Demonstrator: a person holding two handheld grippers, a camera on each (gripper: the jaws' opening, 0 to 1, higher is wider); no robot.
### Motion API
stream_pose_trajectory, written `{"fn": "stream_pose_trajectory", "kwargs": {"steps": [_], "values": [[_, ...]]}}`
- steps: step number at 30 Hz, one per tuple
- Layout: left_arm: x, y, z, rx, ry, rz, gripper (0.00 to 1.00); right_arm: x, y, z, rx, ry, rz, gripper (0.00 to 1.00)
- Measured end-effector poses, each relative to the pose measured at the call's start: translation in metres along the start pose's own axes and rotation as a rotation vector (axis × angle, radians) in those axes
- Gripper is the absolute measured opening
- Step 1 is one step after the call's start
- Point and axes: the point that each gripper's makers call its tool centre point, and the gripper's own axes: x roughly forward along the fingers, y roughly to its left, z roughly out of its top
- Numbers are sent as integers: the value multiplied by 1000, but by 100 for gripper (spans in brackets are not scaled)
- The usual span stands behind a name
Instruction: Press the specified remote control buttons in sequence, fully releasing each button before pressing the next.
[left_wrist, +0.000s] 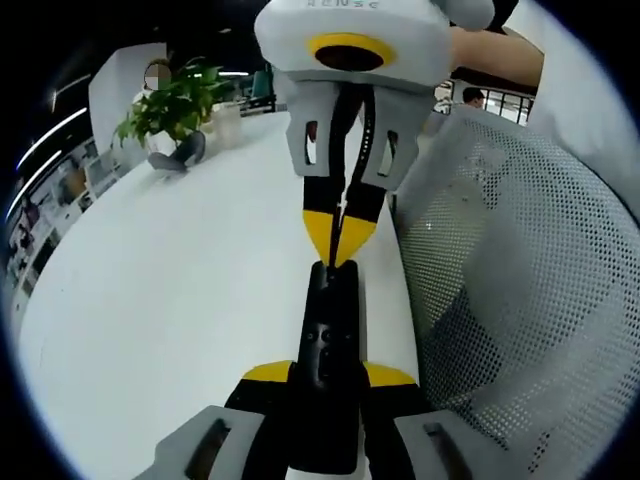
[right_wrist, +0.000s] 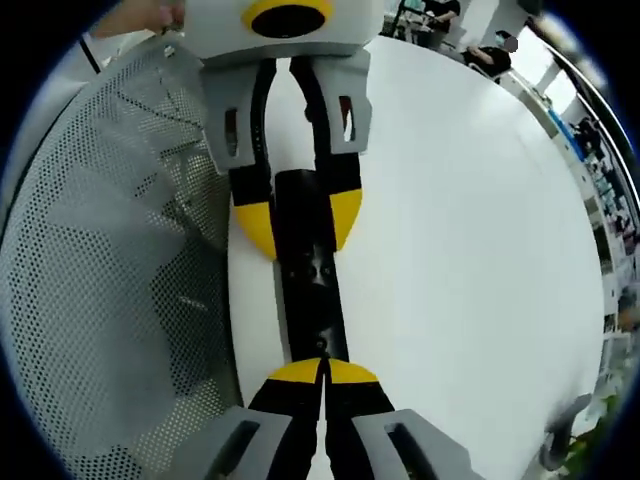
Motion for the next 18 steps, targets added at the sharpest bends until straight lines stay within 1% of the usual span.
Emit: {"fn": "stream_pose_trajectory", "kwargs": {"steps": [2,4,6,8,9,10,13,14,15,18], "values": [[0,0,0,-6,-10,5,25,0,0,0,14,-21,-14,0],[0,0,0,-12,-32,11,25,-1,0,-1,34,-51,-24,0],[0,1,0,-13,-46,13,25,-1,0,-1,61,-79,-21,0],[0,1,1,-9,-51,9,25,-2,-1,-1,55,-104,-18,0],[0,1,1,-2,-50,4,25,-2,-2,-1,70,-117,-25,0],[0,0,1,-1,-47,0,25,-2,0,1,105,-138,-9,0],[0,1,1,8,-37,-9,24,-4,-3,2,228,-197,19,0],[0,0,1,9,-36,-10,24,-5,-3,3,243,-218,21,0],[1,0,1,10,-36,-11,24,-7,-7,6,263,-260,2,0],[1,0,1,9,-33,-8,24,-8,-5,5,263,-269,-3,0]]}}
